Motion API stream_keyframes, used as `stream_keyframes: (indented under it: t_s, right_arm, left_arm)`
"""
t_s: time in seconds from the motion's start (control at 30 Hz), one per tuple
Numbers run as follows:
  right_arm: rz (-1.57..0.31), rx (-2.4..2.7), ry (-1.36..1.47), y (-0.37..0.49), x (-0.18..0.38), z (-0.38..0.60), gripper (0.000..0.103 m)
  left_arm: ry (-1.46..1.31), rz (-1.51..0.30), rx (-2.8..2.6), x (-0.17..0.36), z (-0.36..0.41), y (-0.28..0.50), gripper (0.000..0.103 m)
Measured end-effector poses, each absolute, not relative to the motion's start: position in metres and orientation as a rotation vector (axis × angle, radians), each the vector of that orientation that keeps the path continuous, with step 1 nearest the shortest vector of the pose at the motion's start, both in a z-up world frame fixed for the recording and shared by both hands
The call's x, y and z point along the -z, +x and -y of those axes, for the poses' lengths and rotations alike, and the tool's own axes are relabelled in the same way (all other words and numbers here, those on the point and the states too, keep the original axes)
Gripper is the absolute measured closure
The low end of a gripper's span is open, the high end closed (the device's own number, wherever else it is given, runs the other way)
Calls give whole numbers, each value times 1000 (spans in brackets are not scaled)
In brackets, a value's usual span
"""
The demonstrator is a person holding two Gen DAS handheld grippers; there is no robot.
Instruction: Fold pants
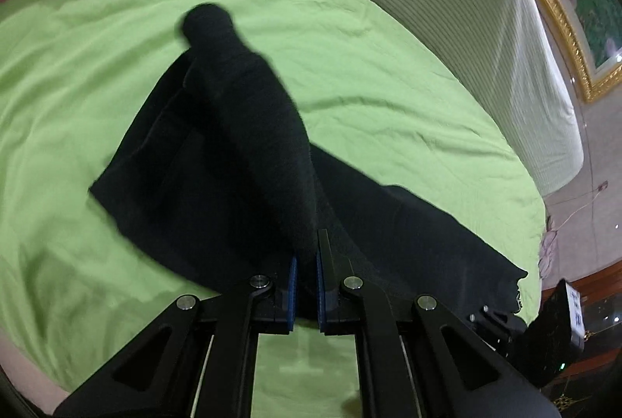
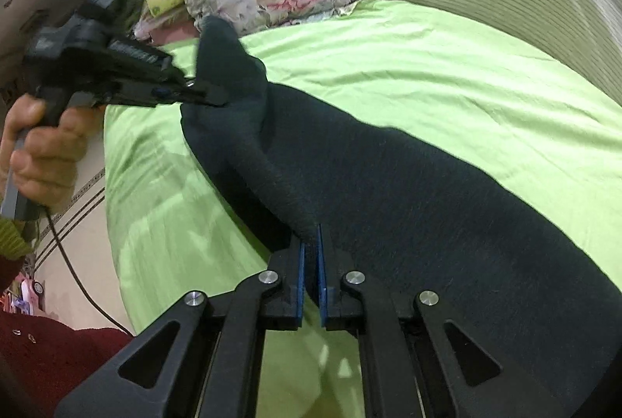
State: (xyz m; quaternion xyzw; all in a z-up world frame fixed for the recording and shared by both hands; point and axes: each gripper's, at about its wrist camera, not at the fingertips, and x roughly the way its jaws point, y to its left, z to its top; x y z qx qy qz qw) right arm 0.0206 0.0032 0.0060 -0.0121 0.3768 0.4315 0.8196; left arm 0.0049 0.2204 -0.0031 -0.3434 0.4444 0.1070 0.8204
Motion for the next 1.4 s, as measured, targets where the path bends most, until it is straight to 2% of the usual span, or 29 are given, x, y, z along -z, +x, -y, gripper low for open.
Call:
stream_keyframes:
  t_s: [0.27, 0.5, 0.7, 0.73, 0.8, 0.87, 1.0, 1.07, 1.13, 1.4]
  right_arm:
    - [-839, -898, -80, 20, -3, -9, 97]
    - [-870, -889, -126, 22, 5, -19, 96]
    - [-885, -872, -120, 22, 4, -20, 89]
    - [-884, -873, -121, 22, 4, -20, 87]
    - [-890, -888, -101, 20, 1, -20, 71]
    - [-886, -924, -72, 17, -2, -18, 59]
    - [-855, -953, -32, 13, -12, -17, 58]
    - [-844, -951, 0, 15, -17, -14, 58]
    - [-840, -952, 37, 21, -21, -11, 58]
    - [-839, -851, 162, 77, -22, 6, 58]
  left_arm:
    - [-826, -868, -190, 31, -230, -28, 97]
    - [-864, -873, -172, 54, -245, -45, 94]
    - [-867, -847, -232, 57, -257, -66, 86]
    - [-854, -844, -247, 56, -259, -68, 84]
    - [-840, -834, -274, 52, -261, -73, 77]
    - [-838, -828, -297, 47, -265, -77, 58]
    - [-870, -799, -342, 41, -274, -88, 42]
    - [-874, -804, -371, 40, -276, -91, 30]
    - [-885, -812, -379, 43, -279, -91, 27]
    - [-916, -828, -391, 57, -295, -73, 27]
